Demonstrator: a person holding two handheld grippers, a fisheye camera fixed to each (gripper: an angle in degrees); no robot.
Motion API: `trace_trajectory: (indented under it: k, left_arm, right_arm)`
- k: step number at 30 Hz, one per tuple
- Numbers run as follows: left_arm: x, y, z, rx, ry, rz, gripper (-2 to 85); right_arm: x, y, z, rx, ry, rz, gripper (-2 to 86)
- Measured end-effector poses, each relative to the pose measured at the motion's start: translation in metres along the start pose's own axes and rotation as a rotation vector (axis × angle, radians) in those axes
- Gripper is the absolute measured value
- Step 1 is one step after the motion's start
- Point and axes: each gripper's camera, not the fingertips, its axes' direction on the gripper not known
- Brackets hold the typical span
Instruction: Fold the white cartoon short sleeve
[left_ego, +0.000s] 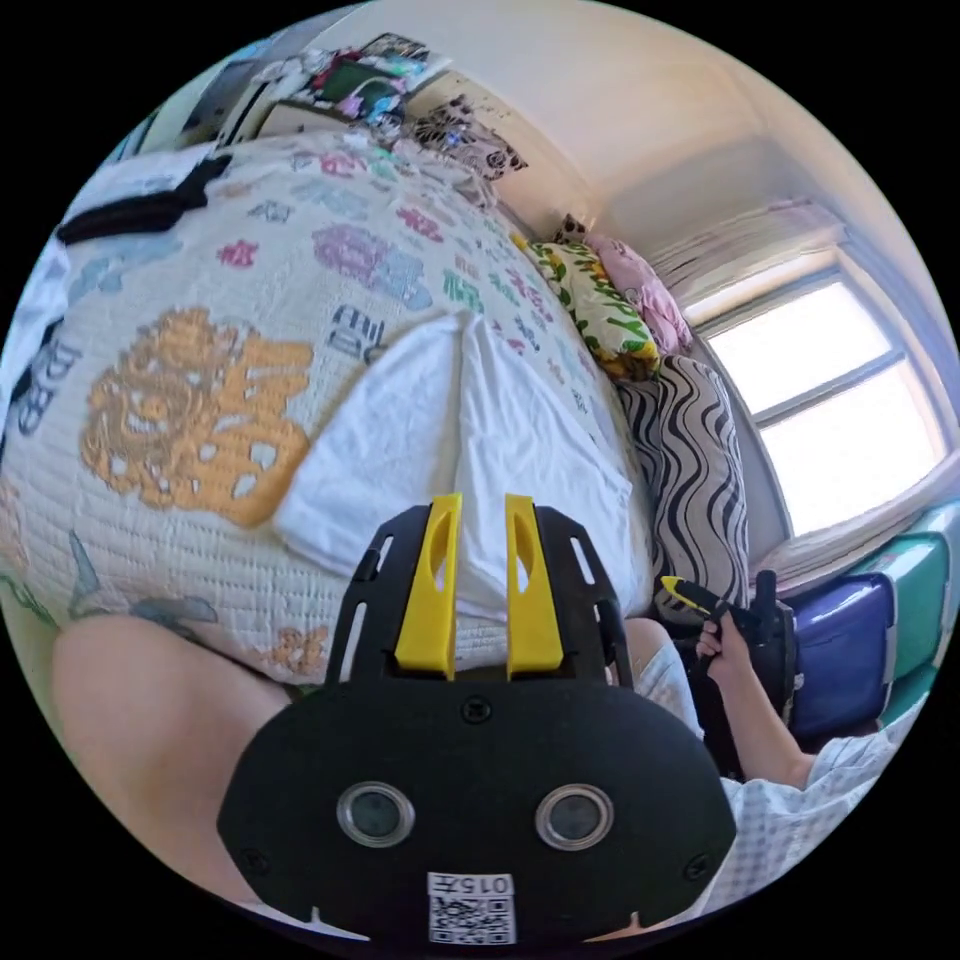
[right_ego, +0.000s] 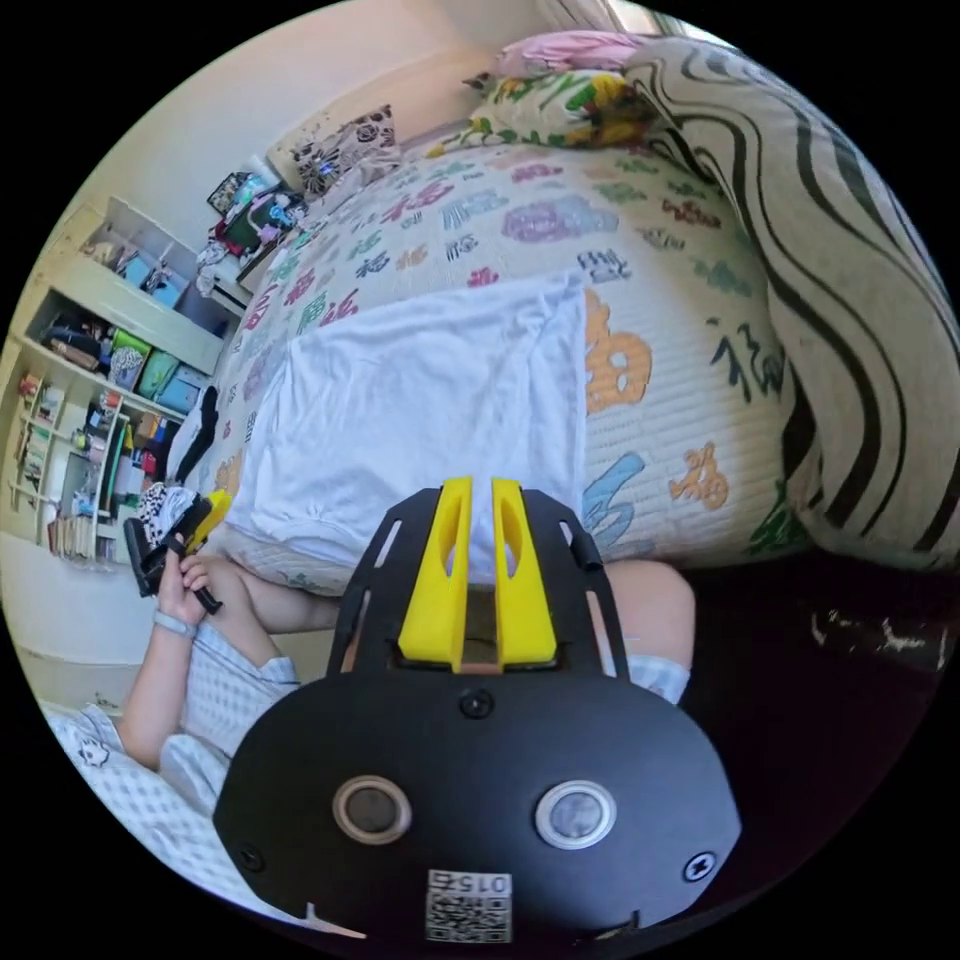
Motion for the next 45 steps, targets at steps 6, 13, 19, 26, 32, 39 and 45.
trace_trajectory:
  k: [6,13,19,26,32,39,45]
  left_arm:
    - [0.082,-0.032,0.029,-0.141,-0.07,0.28,7.5]
    - [0.089,0.0,0.077,-0.347,-0.242,0.32,5.2]
    - [0.09,0.01,0.018,-0.057,-0.261,0.253,8.6]
    - [0.033,0.02,-0.054,0.204,-0.48,-0.099,13.5]
    - [0.018,0.017,-0.052,0.084,-0.503,-0.063,12.4]
    - [-0.006,0.015,-0.059,0.084,-0.361,-0.139,9.8]
    - [-0.032,0.012,-0.067,0.097,-0.278,-0.226,5.9]
  right_arm:
    - [-0.083,-0.07,0.037,-0.066,0.003,-0.196,5.8]
    - [-0.192,-0.078,0.151,-0.346,0.022,-0.362,4.3]
    - [-0.255,-0.121,0.154,-0.339,-0.018,-0.395,6.8]
    - [-0.419,-0.259,0.163,-0.264,0.033,-0.613,10.3]
    - [-0.587,-0.366,0.244,-0.275,0.07,-0.772,12.1]
    - [-0.725,-0.431,0.383,-0.454,0.26,-0.882,13.1]
    - [-0.769,-0.468,0.487,-0.628,0.399,-0.769,9.2]
